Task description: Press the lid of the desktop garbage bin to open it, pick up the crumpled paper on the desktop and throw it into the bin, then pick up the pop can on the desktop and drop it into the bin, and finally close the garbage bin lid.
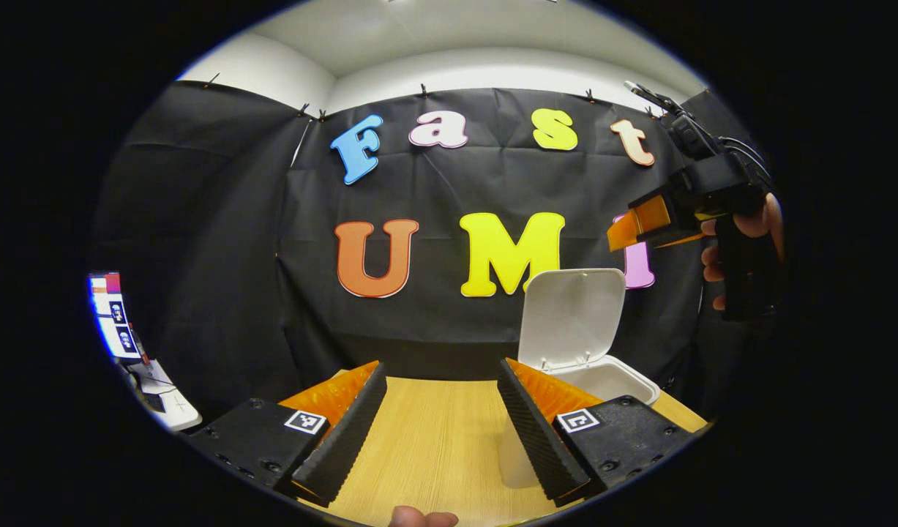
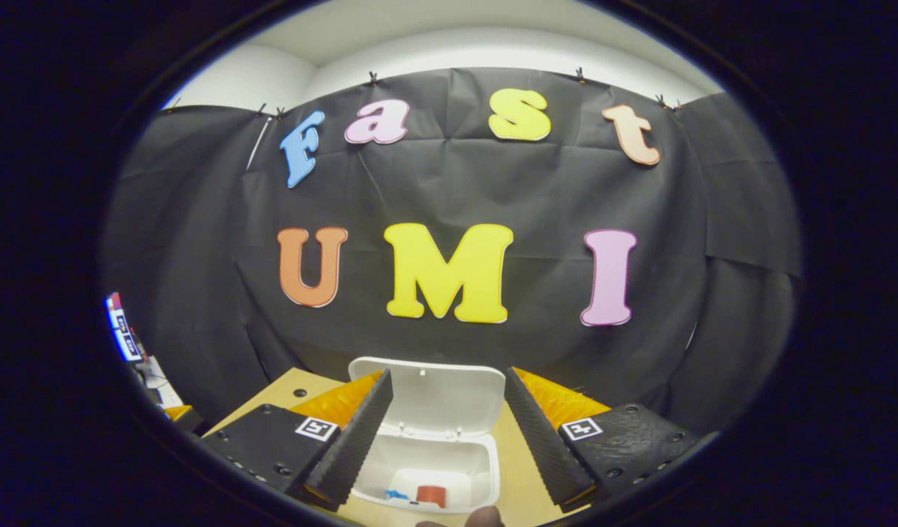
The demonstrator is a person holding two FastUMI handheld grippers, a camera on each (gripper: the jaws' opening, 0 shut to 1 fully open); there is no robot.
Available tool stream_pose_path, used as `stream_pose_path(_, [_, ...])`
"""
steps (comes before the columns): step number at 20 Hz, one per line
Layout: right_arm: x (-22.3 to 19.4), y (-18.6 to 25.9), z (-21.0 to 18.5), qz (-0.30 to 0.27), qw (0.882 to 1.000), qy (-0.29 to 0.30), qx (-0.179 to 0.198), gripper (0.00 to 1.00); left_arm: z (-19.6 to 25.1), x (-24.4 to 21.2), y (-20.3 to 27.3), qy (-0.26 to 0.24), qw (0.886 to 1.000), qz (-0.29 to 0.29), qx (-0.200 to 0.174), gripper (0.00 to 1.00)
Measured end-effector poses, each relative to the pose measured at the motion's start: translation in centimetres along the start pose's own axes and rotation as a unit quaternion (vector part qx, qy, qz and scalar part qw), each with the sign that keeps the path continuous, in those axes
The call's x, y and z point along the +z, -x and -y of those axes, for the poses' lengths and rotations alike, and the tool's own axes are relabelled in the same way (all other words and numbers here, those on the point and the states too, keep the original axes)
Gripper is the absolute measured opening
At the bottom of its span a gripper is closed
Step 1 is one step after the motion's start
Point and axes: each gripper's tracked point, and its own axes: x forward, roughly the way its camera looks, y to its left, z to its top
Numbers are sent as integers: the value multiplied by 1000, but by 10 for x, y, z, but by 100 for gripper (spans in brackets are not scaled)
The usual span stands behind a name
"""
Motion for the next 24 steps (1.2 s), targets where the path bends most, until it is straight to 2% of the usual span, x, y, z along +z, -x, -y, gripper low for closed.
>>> stream_pose_path(4, [24,-22,-8,12,1000,11,10,95,-10,0,-3,1,1000,0,14,98])
stream_pose_path(10, [40,-62,-18,13,1000,8,16,94,-29,2,-8,-5,999,7,39,98])
stream_pose_path(13, [27,-89,-11,-15,1000,-16,4,94,-37,1,-12,-4,999,0,53,98])
stream_pose_path(16, [5,-111,-17,-56,998,-32,11,94,-39,2,-13,-13,998,-2,58,98])
stream_pose_path(20, [-13,-121,-15,-76,996,-43,5,94,-33,-1,-15,-26,998,-7,51,98])
stream_pose_path(24, [-27,-114,-16,-87,995,-41,2,95,-33,-6,-14,-17,999,-14,42,98])
